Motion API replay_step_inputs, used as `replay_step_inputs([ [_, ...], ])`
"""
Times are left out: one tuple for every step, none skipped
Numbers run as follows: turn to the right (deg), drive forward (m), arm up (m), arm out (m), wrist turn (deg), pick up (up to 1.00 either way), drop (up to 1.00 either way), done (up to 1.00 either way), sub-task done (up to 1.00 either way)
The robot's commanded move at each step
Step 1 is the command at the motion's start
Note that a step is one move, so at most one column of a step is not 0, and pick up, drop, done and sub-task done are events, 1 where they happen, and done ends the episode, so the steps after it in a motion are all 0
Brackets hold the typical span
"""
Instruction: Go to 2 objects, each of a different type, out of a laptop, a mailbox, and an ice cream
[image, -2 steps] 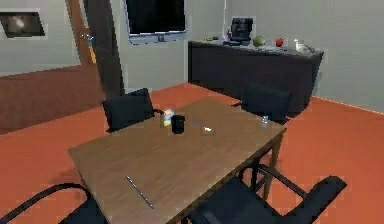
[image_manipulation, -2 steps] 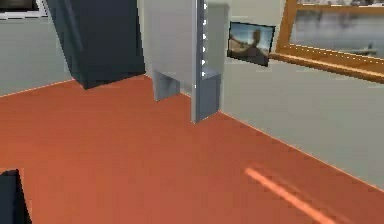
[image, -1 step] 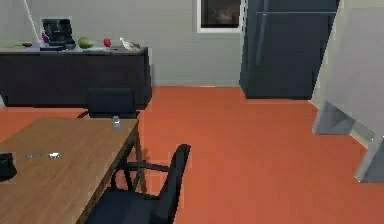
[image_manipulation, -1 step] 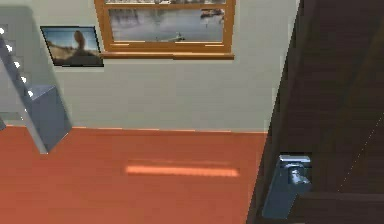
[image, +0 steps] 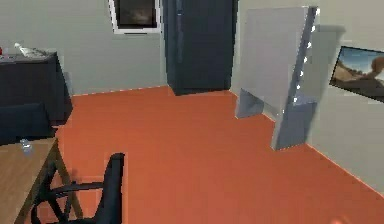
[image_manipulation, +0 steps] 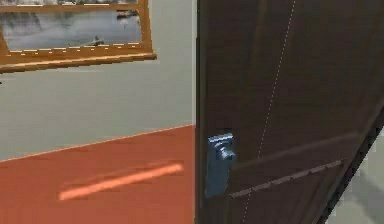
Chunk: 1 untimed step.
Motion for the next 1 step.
replay_step_inputs([
  [0.0,1.0,0.0,0.0,0.0,0.0,0.0,0.0,0.0],
])
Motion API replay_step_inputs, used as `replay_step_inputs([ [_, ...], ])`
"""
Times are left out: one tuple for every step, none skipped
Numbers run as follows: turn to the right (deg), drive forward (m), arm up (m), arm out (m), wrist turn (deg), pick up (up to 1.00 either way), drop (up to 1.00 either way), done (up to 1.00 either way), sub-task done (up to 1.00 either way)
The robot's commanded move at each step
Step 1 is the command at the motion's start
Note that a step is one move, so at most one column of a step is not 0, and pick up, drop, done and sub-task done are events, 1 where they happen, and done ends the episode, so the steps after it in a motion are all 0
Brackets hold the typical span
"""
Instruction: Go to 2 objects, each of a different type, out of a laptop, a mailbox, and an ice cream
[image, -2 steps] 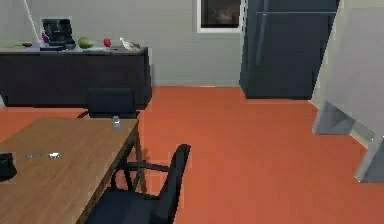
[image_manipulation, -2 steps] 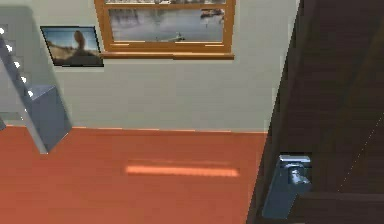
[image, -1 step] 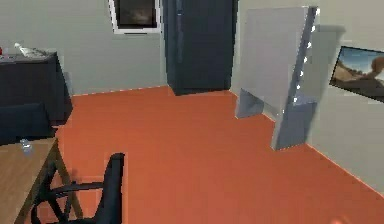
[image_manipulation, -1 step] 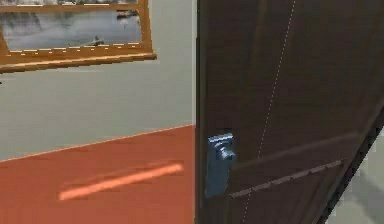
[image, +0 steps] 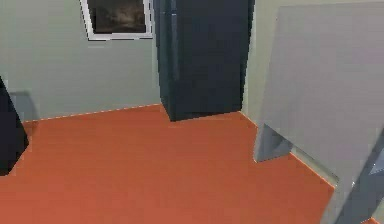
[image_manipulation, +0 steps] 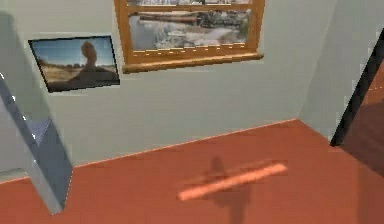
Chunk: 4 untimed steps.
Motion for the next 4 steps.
replay_step_inputs([
  [6.0,0.0,0.0,0.0,0.0,0.0,0.0,0.0,0.0],
  [0.0,0.25,0.0,0.0,0.0,0.0,0.0,0.0,0.0],
  [-45.0,0.0,0.0,0.0,0.0,0.0,0.0,0.0,0.0],
  [-15.0,0.0,0.0,0.0,0.0,0.0,0.0,0.0,0.0],
])
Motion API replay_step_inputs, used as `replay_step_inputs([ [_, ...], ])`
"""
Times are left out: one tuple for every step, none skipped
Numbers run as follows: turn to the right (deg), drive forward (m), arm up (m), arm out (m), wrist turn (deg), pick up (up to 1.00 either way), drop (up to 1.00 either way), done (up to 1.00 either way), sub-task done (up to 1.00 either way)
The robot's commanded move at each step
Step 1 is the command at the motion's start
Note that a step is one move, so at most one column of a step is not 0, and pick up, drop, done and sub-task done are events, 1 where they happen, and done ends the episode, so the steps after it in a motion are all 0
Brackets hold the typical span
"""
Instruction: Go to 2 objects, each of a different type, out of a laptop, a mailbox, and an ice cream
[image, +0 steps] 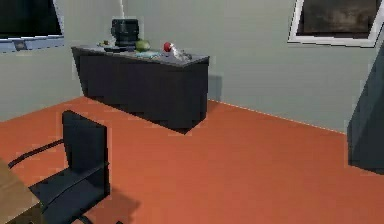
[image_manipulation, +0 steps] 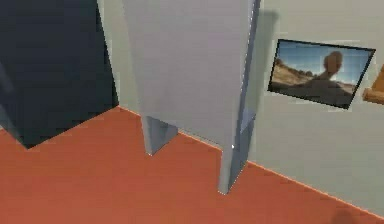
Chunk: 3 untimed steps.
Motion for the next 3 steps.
replay_step_inputs([
  [0.0,1.0,0.0,0.0,0.0,0.0,0.0,0.0,0.0],
  [-6.0,0.0,0.0,0.0,0.0,0.0,0.0,0.0,0.0],
  [0.0,0.3,0.0,0.0,0.0,0.0,0.0,0.0,0.0],
])
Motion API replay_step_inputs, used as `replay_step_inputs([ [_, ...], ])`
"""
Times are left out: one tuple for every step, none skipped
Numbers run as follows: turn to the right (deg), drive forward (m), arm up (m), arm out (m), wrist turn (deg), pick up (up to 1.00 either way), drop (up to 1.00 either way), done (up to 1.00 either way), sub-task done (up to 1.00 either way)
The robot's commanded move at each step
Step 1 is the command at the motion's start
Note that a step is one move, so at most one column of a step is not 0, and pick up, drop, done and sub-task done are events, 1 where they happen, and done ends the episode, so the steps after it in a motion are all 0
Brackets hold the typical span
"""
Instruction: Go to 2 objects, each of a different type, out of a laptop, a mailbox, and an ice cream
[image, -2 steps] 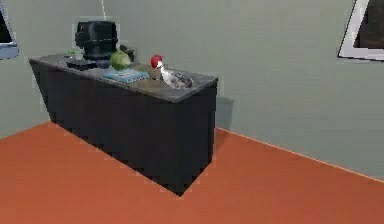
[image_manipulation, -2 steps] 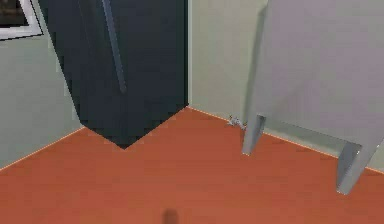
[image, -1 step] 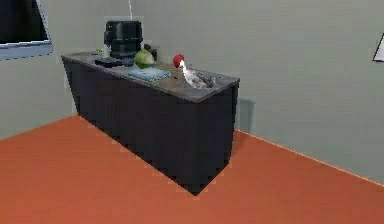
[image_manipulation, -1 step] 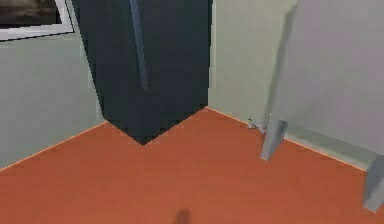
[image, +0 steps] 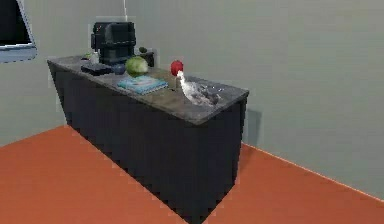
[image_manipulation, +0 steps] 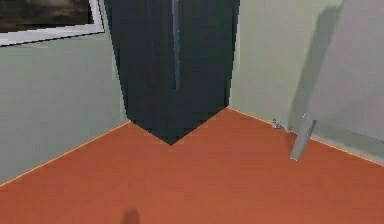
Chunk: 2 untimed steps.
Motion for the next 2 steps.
replay_step_inputs([
  [-45.0,0.0,0.0,0.0,0.0,0.0,0.0,0.0,0.0],
  [-3.0,0.0,0.0,0.0,0.0,0.0,0.0,0.0,0.0],
])
